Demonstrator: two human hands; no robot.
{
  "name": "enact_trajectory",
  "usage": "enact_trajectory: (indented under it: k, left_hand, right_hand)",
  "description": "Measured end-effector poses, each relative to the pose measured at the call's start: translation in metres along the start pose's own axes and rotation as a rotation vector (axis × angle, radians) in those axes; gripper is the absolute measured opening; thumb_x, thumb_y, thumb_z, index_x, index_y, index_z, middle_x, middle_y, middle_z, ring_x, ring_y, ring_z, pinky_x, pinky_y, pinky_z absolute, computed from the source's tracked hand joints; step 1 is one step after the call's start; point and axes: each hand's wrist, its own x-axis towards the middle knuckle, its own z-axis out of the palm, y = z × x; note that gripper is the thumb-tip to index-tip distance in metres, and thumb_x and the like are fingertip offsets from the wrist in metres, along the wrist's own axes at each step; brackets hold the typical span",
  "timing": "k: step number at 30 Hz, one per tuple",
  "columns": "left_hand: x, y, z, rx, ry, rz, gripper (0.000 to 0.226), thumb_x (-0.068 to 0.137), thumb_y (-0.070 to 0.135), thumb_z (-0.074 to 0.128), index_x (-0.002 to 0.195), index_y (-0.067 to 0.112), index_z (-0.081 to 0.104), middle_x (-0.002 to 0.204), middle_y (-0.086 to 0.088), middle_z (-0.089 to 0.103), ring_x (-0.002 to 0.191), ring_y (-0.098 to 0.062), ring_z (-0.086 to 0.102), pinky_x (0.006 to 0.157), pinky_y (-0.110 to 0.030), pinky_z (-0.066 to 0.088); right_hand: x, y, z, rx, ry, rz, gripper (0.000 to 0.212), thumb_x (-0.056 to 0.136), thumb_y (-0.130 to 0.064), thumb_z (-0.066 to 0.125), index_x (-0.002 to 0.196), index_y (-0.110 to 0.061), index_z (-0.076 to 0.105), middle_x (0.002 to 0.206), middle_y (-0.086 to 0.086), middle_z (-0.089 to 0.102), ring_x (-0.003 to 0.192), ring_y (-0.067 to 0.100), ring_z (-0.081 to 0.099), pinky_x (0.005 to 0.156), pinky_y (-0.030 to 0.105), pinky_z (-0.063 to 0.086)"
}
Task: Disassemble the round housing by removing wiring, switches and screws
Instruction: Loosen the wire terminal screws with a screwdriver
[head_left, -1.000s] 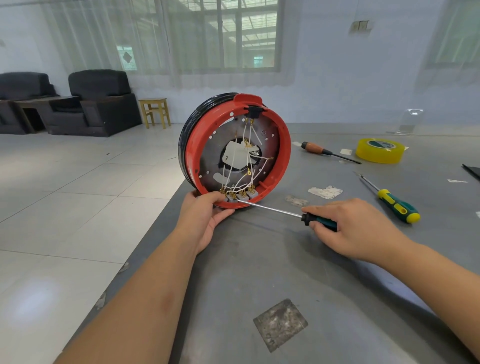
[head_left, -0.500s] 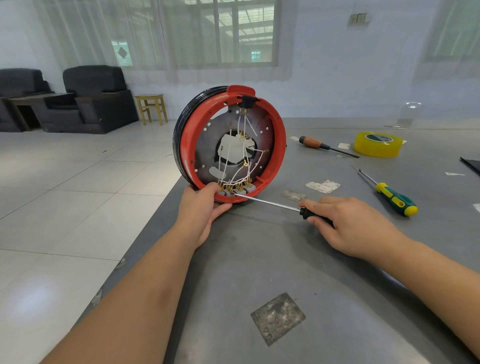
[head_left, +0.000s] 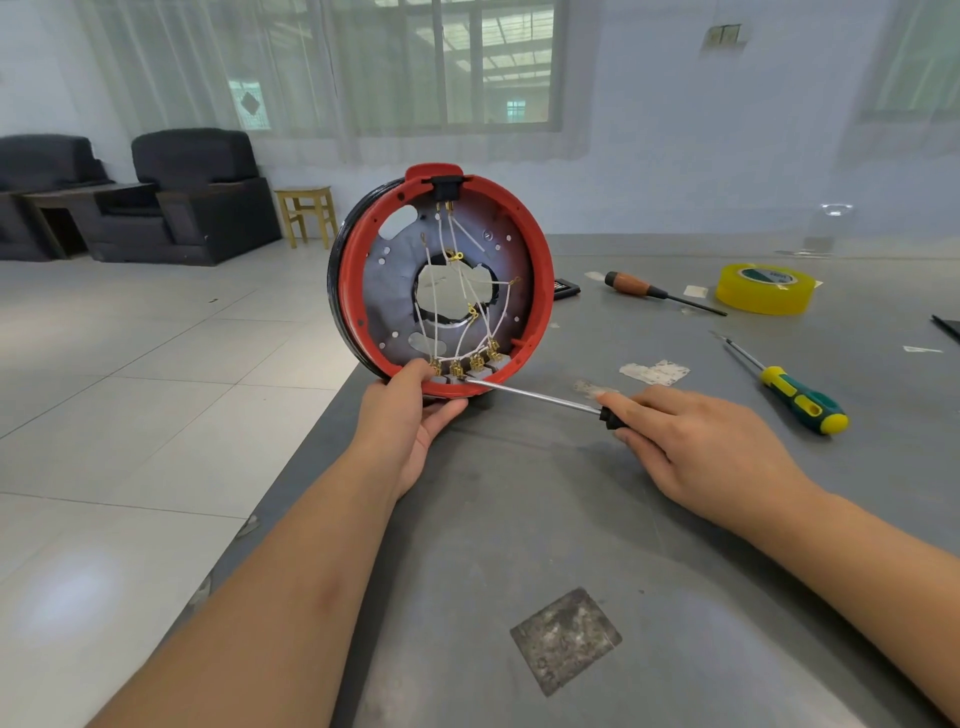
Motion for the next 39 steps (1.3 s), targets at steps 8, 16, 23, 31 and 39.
enact_trajectory:
  k: [8, 16, 23, 31, 39]
  left_hand:
    - [0.001, 0.000, -0.001, -0.031, 0.022, -0.009, 0.009, 0.096, 0.005, 0.061, 0.104, 0.002, 0.062, 0.100, -0.016, 0.071, 0.098, -0.031, 0.079, 0.082, -0.044, 0.066]
    - [-0.002, 0.000, -0.001, -0.041, 0.023, -0.016, 0.018, 0.097, 0.003, 0.062, 0.114, 0.000, 0.059, 0.104, -0.016, 0.071, 0.091, -0.030, 0.080, 0.082, -0.045, 0.066]
    - [-0.003, 0.001, -0.001, -0.033, 0.031, -0.019, 0.013, 0.099, 0.004, 0.062, 0.111, 0.002, 0.059, 0.102, -0.014, 0.070, 0.092, -0.030, 0.080, 0.083, -0.045, 0.066]
    - [-0.004, 0.001, -0.001, -0.003, 0.027, -0.014, 0.015, 0.099, 0.004, 0.061, 0.114, 0.003, 0.060, 0.107, -0.016, 0.071, 0.091, -0.029, 0.080, 0.083, -0.045, 0.066]
    - [-0.006, 0.000, 0.000, 0.033, 0.024, -0.010, 0.010, 0.101, 0.006, 0.061, 0.111, 0.007, 0.059, 0.103, -0.014, 0.069, 0.081, -0.024, 0.080, 0.072, -0.039, 0.067]
  right_hand:
    - [0.001, -0.002, -0.001, -0.038, 0.056, -0.027, 0.041, 0.100, -0.033, 0.048, 0.137, -0.022, 0.062, 0.105, 0.002, 0.070, 0.086, 0.029, 0.067, 0.057, 0.041, 0.055]
    - [0.000, 0.000, 0.001, 0.035, -0.011, -0.007, 0.047, 0.101, -0.040, 0.043, 0.146, -0.031, 0.052, 0.108, -0.010, 0.066, 0.091, 0.019, 0.066, 0.057, 0.036, 0.055]
    - [-0.001, 0.004, -0.003, 0.033, 0.049, 0.029, 0.040, 0.097, -0.034, 0.056, 0.135, -0.030, 0.064, 0.095, -0.011, 0.068, 0.079, 0.020, 0.067, 0.047, 0.029, 0.046]
    - [0.000, 0.005, 0.002, 0.005, 0.074, 0.016, 0.039, 0.096, -0.036, 0.055, 0.135, -0.033, 0.063, 0.096, -0.013, 0.068, 0.081, 0.020, 0.068, 0.047, 0.027, 0.042]
    - [0.000, 0.008, 0.004, -0.014, 0.088, -0.013, 0.039, 0.096, -0.035, 0.058, 0.135, -0.032, 0.063, 0.096, -0.012, 0.068, 0.078, 0.018, 0.067, 0.044, 0.026, 0.040]
